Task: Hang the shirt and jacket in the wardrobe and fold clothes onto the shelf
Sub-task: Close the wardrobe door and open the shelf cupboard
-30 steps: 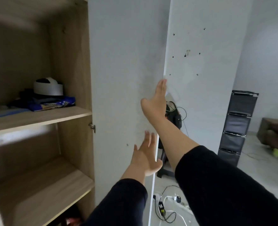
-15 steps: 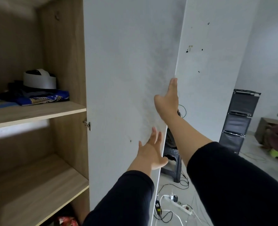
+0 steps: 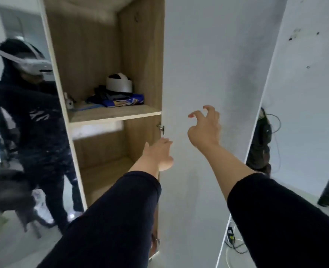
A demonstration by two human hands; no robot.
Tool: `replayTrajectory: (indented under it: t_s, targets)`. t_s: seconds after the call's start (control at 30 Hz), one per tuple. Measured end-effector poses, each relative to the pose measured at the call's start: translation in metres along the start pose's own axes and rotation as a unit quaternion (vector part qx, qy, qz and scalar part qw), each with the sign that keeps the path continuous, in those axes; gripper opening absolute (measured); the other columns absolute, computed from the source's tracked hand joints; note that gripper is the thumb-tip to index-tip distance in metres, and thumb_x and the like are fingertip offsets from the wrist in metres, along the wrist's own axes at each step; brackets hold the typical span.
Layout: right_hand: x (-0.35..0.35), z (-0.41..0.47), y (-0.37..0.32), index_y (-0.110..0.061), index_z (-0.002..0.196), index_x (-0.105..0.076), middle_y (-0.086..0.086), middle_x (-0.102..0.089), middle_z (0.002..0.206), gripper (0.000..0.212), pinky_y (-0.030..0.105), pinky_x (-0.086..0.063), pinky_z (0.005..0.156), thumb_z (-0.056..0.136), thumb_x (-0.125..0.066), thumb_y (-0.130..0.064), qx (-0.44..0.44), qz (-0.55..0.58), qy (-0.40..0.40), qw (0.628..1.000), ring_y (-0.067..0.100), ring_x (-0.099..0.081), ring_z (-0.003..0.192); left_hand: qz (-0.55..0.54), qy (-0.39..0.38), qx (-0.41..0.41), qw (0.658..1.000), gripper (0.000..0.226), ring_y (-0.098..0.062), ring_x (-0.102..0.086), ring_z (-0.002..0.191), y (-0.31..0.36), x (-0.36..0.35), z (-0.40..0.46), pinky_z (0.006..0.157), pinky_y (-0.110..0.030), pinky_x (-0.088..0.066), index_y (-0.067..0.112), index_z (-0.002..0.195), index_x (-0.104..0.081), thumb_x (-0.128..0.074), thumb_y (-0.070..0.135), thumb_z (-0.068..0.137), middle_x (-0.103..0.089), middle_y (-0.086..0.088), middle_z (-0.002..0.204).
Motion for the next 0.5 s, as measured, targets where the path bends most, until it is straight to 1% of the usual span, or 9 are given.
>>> replayTrajectory:
  t_s: [0.13,0.2,0.27,0.37,0.43,0.5]
  targets:
    - [-0.043,-0.023,-0.055,-0.022,0.119,-0.06,0.006,-0.026,0.148,0.043,0.039,-0.029,0.107,0.08,-0.051,-0.003,0.05,0.04,-0.087,0.994,0.024,-0.021,0.139,0.021,0.014,0.094,0.995,0.064,-0.013,0.001,0.149,-0.065,0.024,-0.052,0.119,-0.051,-0.003,0.022,0.152,-0.019,-0.043,0.012,0.094,-0.008,0.005,0.161]
    - [-0.064,-0.034,-0.086,-0.022,0.117,-0.061,0.007,-0.028,0.147,0.045,0.041,-0.029,0.109,0.078,-0.051,-0.002,0.082,0.066,-0.123,0.987,0.025,-0.021,0.138,0.034,0.036,0.149,0.988,0.063,-0.014,0.0,0.149,-0.096,0.035,-0.079,0.119,-0.052,-0.005,0.022,0.152,-0.021,-0.044,0.012,0.094,-0.01,0.004,0.161]
    - [-0.086,-0.045,-0.118,-0.023,0.117,-0.06,0.006,-0.029,0.147,0.047,0.041,-0.03,0.108,0.076,-0.049,-0.001,0.121,0.09,-0.163,0.975,0.025,-0.02,0.138,0.044,0.06,0.202,0.976,0.062,-0.015,-0.003,0.149,-0.124,0.043,-0.107,0.119,-0.052,-0.007,0.022,0.151,-0.023,-0.044,0.012,0.093,-0.012,0.004,0.16]
    - [-0.115,-0.068,-0.164,-0.025,0.117,-0.059,0.003,-0.028,0.146,0.045,0.042,-0.034,0.106,0.08,-0.049,-0.002,0.192,0.122,-0.23,0.946,0.024,-0.023,0.136,0.059,0.087,0.29,0.951,0.058,-0.016,-0.009,0.148,-0.156,0.048,-0.157,0.118,-0.054,-0.011,0.021,0.149,-0.027,-0.044,0.015,0.094,-0.018,0.004,0.159]
    - [-0.132,-0.088,-0.194,-0.027,0.114,-0.059,0.003,-0.029,0.146,0.038,0.043,-0.037,0.106,0.084,-0.052,-0.005,0.241,0.153,-0.271,0.919,0.025,-0.027,0.134,0.057,0.101,0.358,0.926,0.056,-0.018,-0.017,0.146,-0.171,0.047,-0.195,0.118,-0.054,-0.011,0.021,0.147,-0.031,-0.045,0.016,0.093,-0.022,0.002,0.157]
    - [-0.145,-0.115,-0.22,-0.027,0.113,-0.059,0.003,-0.027,0.146,0.035,0.043,-0.035,0.106,0.085,-0.052,-0.007,0.288,0.173,-0.318,0.887,0.026,-0.024,0.136,0.053,0.113,0.421,0.898,0.053,-0.018,-0.021,0.145,-0.181,0.04,-0.236,0.117,-0.055,-0.012,0.02,0.145,-0.036,-0.046,0.017,0.093,-0.026,0.001,0.155]
Point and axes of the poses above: each hand's wrist, its own z-axis towards the middle knuckle, its own x-axis out of the back of the hand, y = z × x, the point moved 1 cm from there along z, towards the middle knuckle
